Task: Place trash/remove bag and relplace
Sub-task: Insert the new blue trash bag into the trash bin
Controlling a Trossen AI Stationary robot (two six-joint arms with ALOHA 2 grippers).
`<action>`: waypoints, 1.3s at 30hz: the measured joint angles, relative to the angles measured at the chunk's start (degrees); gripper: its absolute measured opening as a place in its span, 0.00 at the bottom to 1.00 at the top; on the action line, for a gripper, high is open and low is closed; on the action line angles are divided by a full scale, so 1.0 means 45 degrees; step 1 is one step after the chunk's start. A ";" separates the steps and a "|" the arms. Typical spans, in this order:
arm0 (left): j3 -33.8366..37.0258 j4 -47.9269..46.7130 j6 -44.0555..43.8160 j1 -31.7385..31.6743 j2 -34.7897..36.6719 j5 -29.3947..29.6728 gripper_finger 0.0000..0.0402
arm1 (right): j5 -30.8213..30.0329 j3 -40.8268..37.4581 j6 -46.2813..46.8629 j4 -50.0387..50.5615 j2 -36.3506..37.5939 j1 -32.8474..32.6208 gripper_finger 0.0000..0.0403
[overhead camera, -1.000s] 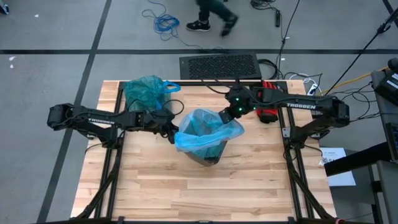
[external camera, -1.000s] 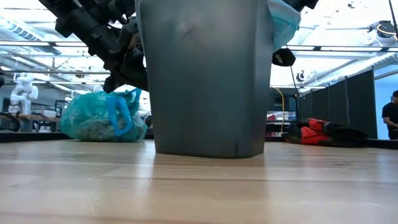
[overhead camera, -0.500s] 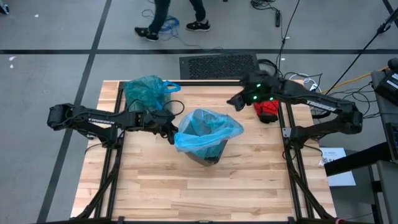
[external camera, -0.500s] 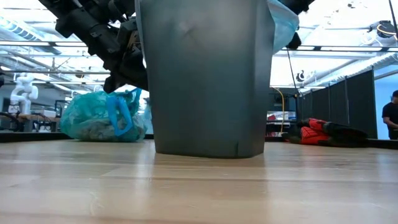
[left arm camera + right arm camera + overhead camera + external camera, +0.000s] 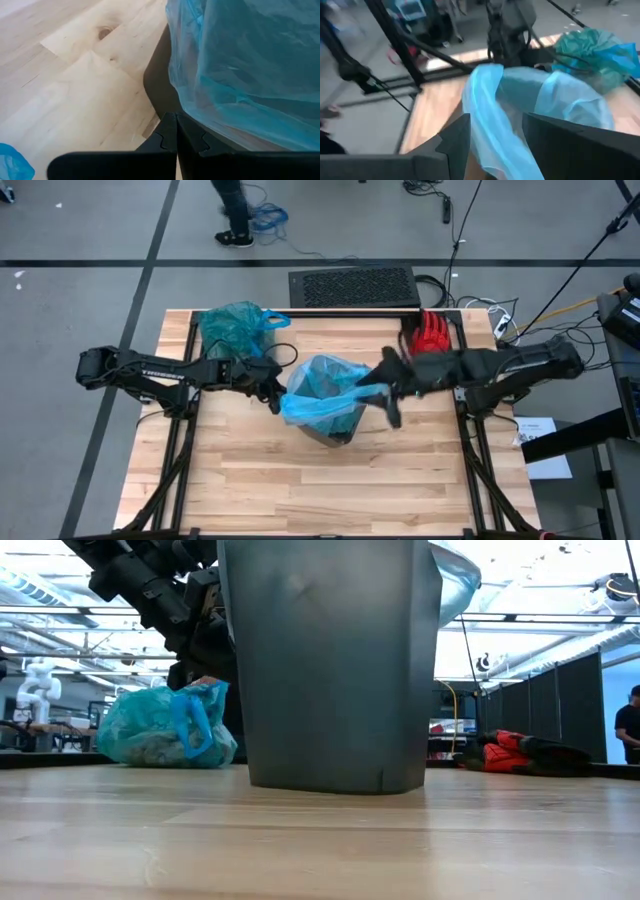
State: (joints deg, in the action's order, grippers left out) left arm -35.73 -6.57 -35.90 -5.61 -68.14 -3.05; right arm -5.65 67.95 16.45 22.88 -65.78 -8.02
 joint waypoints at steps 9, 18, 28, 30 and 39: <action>0.0000 0.0001 0.0190 0.0000 0.0000 -0.0241 0.00 | -0.3114 0.3624 -0.0517 0.3170 -0.3794 -0.2548 0.42; 0.0000 0.0001 0.0501 0.0000 0.0000 -0.0312 0.00 | -0.3034 0.7455 -0.0777 0.7738 -0.7054 -0.2576 0.42; 0.0000 0.0006 0.0754 0.0000 0.0000 -0.0312 0.00 | -0.3152 0.8032 0.0047 0.8614 -0.7795 -0.2475 0.23; 0.0000 0.0006 0.0754 0.0000 0.0000 -0.0317 0.00 | -0.3108 0.8032 0.0211 0.8618 -0.7795 -0.2466 0.16; 0.0000 0.0006 0.0746 0.0000 0.0000 -0.0326 0.00 | -0.1332 0.8067 0.1204 0.8530 -0.7795 -0.2780 0.01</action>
State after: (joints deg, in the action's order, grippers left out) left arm -35.73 -6.55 -32.55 -5.61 -68.14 -4.51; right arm -11.65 104.25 21.87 61.27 -100.86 -20.53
